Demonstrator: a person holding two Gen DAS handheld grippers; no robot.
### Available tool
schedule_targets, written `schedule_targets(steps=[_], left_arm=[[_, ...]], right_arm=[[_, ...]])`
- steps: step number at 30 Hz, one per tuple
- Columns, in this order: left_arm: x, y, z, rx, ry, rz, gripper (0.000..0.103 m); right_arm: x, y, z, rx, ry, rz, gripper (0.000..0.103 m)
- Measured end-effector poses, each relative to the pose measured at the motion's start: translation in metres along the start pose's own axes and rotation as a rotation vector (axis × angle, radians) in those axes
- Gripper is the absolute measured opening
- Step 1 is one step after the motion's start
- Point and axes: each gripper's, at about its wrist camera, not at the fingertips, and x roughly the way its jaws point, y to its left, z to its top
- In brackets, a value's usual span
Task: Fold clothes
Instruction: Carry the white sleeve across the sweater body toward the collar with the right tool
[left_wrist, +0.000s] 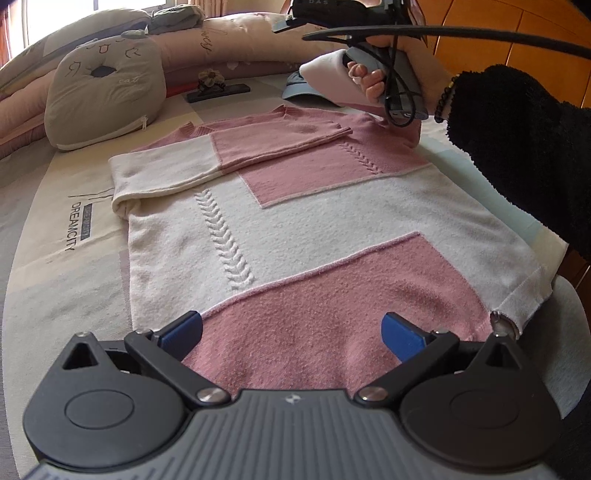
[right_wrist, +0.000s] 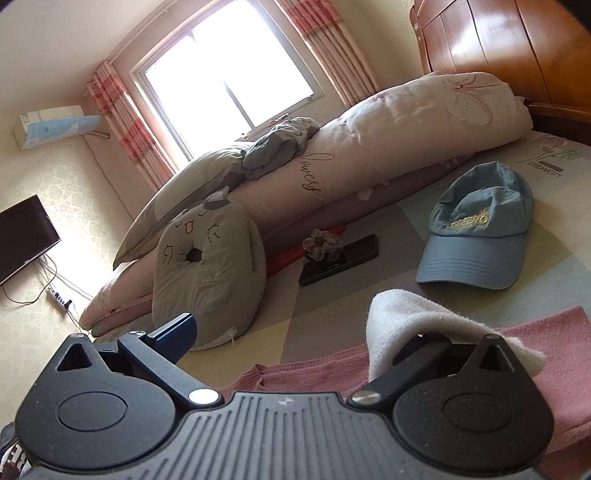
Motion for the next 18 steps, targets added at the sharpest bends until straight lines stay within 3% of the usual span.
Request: schedule_targets(steps=[18], left_arm=[[-0.001, 0.006, -0.009, -0.035, 0.006, 0.021, 0.102]], right_arm=[[0.042, 0.042, -0.036, -0.058, 0.128, 0.066, 0.103]])
